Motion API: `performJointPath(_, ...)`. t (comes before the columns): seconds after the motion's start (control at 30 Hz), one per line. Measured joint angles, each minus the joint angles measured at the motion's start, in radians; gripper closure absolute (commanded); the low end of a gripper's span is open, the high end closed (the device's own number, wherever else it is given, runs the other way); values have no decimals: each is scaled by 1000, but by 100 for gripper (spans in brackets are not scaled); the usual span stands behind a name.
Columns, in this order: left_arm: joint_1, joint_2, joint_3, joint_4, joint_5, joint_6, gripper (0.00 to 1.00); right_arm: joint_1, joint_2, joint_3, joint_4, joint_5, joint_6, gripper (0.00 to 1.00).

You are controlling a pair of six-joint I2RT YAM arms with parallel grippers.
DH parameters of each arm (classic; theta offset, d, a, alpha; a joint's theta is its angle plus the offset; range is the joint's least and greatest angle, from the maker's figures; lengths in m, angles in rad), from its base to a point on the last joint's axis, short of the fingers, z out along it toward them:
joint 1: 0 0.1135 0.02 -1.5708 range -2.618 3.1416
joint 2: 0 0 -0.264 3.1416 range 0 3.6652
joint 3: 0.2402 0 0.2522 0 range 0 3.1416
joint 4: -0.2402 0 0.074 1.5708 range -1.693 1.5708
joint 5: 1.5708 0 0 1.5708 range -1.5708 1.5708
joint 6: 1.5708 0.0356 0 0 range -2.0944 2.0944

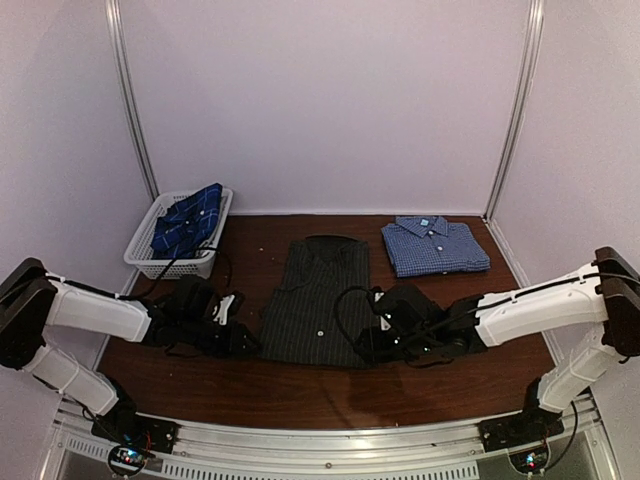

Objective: Fold and stack the long sleeve shirts
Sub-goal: Move the 2/3-rectangle-folded shirt to the center of the board.

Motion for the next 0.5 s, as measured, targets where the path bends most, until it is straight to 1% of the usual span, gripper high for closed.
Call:
performJointPath(0.2, -9, 1, -2, 1, 1, 0, 64, 36, -13, -109, 55, -1, 97, 60)
performJointPath(0.3, -12, 4, -8, 2, 4, -1, 67, 36, -16, -156, 90, -12, 135, 60)
performJointPath(0.5, -17, 23, -22, 10, 13, -10, 69, 36, -16, -206, 195, -47, 195, 60)
